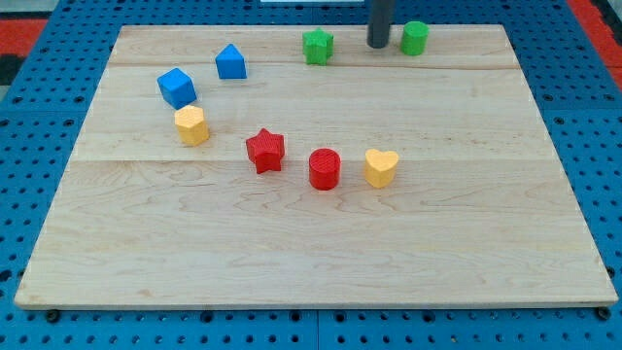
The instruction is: Slide the green blocks parallel to each other
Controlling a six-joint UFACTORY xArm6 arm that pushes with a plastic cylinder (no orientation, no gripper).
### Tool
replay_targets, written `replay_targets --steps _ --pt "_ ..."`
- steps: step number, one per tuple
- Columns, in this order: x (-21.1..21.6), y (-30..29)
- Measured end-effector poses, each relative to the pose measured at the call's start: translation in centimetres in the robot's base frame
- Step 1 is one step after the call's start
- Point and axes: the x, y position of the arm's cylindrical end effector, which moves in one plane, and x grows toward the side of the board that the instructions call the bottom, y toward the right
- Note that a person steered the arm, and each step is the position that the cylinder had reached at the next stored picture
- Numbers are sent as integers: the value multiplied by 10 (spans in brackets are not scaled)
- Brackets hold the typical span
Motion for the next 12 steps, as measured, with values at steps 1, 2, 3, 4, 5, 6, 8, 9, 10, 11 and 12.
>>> replay_targets --steps 1,2,3,4,5,6,8,9,10,11,12 --pt "13 47" --pt "10 96" --pt "-18 120" --pt "-43 97" --pt "-47 53" --pt "-43 44" --pt "-44 42" --pt "-39 51" --pt "-2 78" --pt "53 76" --pt "80 3"
